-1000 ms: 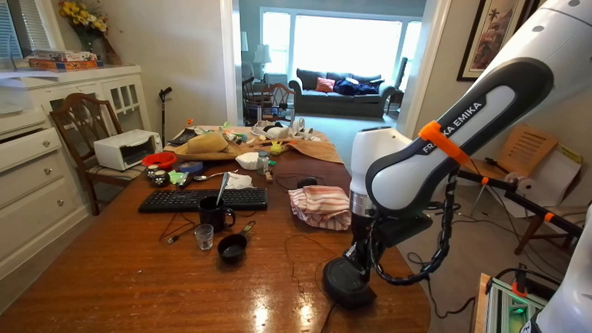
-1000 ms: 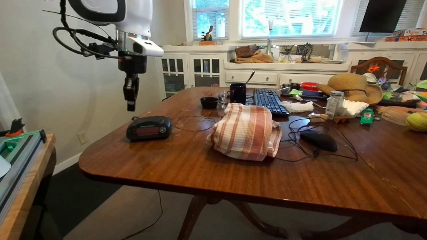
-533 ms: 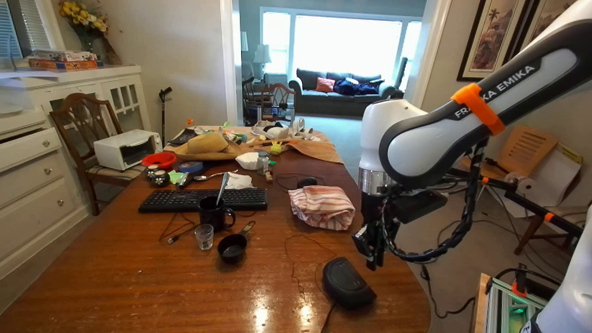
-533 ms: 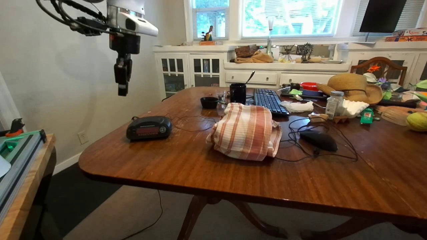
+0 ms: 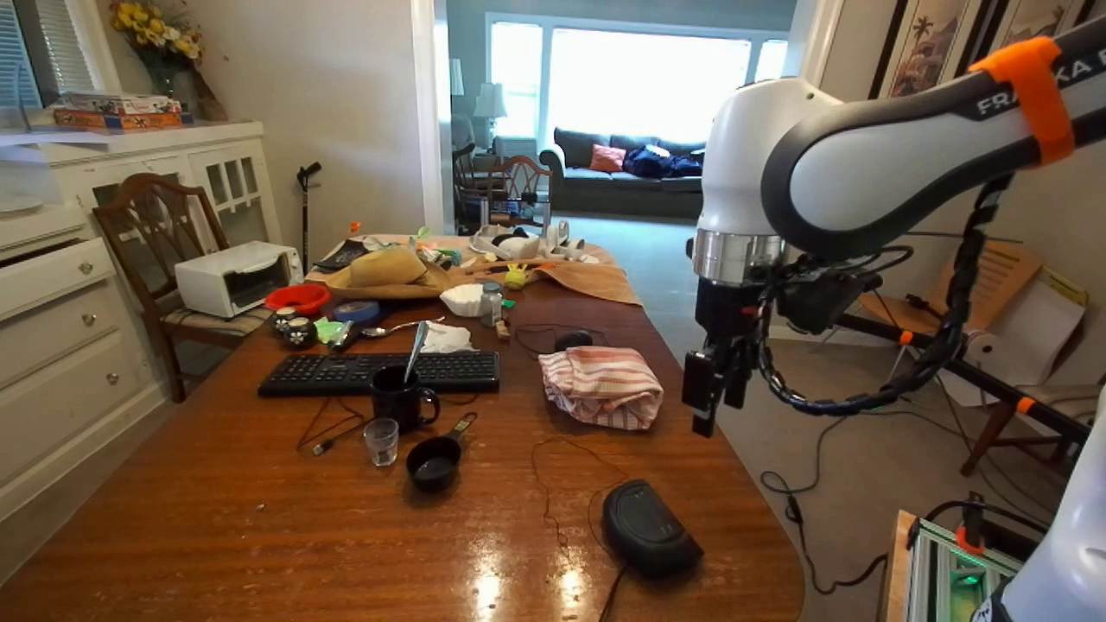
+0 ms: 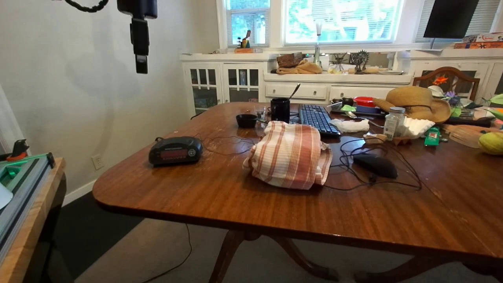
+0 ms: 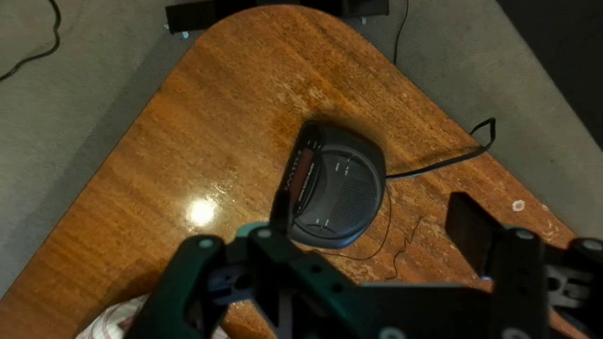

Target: Press a button on the top of the alarm clock.

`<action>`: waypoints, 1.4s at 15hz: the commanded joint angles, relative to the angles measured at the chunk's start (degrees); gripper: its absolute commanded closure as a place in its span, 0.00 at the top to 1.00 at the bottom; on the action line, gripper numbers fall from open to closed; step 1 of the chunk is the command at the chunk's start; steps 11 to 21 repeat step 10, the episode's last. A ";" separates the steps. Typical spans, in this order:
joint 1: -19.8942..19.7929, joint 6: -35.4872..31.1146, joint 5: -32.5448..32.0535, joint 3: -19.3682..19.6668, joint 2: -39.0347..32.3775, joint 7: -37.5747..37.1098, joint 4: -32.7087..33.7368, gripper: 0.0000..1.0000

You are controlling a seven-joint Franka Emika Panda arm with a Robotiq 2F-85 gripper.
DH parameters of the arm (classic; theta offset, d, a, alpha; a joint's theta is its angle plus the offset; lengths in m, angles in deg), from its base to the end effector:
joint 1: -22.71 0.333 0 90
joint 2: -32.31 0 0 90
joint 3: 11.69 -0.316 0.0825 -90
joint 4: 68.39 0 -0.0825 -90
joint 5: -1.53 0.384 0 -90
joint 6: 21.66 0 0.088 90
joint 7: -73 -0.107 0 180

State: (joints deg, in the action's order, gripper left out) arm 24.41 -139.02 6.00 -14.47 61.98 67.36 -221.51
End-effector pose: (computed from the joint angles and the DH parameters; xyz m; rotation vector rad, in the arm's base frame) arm 0.3561 0.0313 0.3897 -3.1011 0.1046 0.1701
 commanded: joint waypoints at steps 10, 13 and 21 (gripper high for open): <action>-0.34 0.96 -2.30 0.94 1.23 3.36 2.69 1.00; -0.34 0.96 -2.30 0.94 1.23 3.36 2.69 1.00; -0.34 0.96 -2.30 0.94 1.23 3.36 2.69 1.00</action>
